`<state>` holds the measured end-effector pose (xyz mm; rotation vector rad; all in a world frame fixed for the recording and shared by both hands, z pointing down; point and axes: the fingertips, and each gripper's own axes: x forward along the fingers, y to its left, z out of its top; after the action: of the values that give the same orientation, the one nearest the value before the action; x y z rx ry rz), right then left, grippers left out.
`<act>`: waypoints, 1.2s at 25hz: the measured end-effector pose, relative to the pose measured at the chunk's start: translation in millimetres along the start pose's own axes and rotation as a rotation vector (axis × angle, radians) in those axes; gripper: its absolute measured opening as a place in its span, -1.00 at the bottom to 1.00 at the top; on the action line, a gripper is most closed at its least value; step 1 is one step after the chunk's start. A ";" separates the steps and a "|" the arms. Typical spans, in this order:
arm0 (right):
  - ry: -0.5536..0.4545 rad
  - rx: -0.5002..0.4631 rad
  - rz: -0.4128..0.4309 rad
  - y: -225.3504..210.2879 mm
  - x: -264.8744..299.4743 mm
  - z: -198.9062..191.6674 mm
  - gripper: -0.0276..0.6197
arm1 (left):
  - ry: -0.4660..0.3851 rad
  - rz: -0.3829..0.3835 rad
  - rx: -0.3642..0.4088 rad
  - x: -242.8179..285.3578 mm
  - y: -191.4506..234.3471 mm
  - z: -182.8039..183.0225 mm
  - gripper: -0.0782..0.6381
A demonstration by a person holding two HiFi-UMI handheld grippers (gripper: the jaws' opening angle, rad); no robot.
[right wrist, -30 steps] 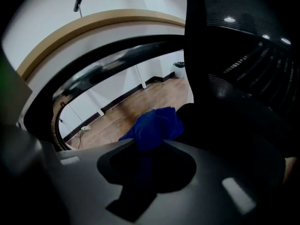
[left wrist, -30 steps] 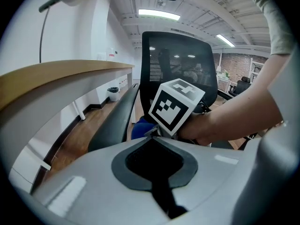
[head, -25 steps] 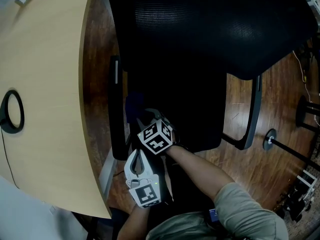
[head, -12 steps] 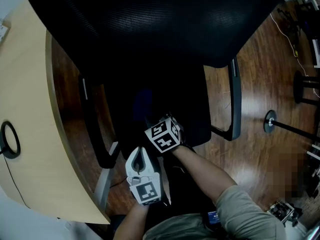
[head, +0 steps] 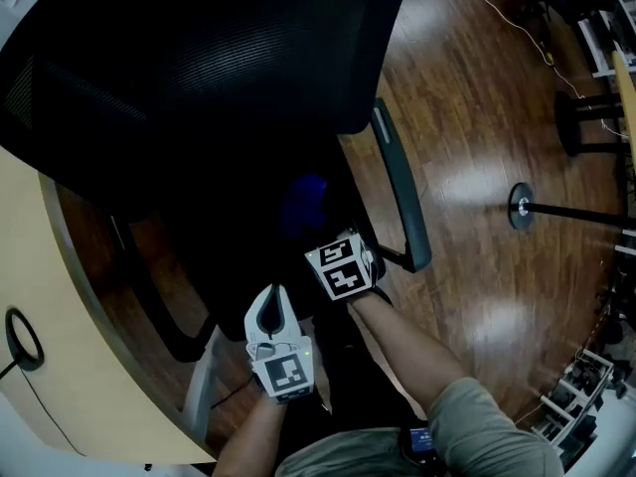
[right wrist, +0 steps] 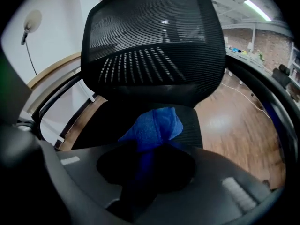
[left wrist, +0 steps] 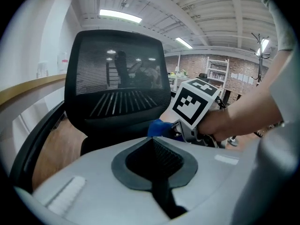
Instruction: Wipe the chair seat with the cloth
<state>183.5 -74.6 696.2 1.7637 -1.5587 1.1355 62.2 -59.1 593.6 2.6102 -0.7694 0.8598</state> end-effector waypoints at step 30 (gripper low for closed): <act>-0.146 -0.062 0.137 75.6 -7.0 0.7 -0.63 | 0.002 0.277 -0.185 -70.7 88.6 -56.0 -0.77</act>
<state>110.6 -86.6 679.1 1.7552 -1.8059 1.0289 -62.2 -79.9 602.8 2.3753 -1.1709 0.8181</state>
